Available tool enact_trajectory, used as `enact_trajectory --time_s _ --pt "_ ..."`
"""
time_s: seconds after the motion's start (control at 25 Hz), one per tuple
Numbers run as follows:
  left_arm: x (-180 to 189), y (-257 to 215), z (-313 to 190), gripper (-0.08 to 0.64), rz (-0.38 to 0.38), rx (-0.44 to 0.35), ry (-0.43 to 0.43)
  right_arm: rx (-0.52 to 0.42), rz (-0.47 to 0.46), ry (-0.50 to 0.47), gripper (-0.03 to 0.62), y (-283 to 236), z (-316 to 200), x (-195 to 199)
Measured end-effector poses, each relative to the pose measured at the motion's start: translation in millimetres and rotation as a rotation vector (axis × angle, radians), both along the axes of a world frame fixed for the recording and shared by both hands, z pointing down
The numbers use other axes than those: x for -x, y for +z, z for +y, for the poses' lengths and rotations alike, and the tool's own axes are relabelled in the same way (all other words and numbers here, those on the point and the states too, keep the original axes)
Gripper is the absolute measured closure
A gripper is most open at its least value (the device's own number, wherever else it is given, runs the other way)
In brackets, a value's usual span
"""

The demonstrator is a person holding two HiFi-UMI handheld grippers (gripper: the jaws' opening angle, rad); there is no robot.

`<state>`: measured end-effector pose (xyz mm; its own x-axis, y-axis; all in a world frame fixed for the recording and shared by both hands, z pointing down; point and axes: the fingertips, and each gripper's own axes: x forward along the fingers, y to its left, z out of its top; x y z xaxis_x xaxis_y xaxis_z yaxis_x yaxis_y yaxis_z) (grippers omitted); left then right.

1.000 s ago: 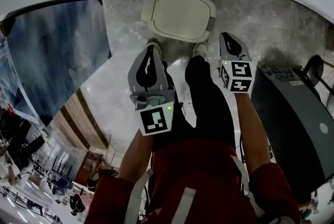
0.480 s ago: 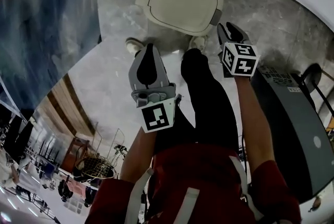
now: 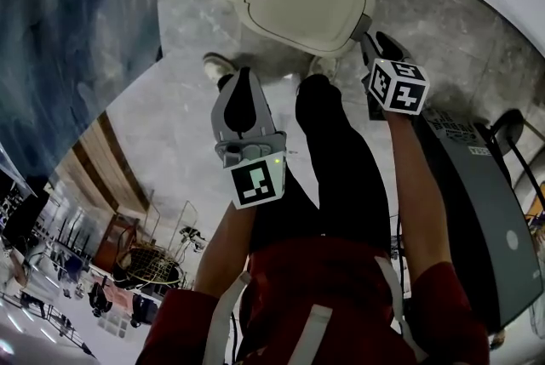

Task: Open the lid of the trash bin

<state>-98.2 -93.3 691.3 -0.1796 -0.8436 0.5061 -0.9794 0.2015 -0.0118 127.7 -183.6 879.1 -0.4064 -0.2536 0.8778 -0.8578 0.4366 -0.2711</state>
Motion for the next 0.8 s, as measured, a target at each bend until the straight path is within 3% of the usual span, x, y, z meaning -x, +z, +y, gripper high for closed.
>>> enact_trajectory --time_s 0.8 --pt "8.4 13.3 -1.3 0.554 0.012 0.033 0.005 0.043 -0.003 0.047 0.443 14.1 -2.0 -2.5"
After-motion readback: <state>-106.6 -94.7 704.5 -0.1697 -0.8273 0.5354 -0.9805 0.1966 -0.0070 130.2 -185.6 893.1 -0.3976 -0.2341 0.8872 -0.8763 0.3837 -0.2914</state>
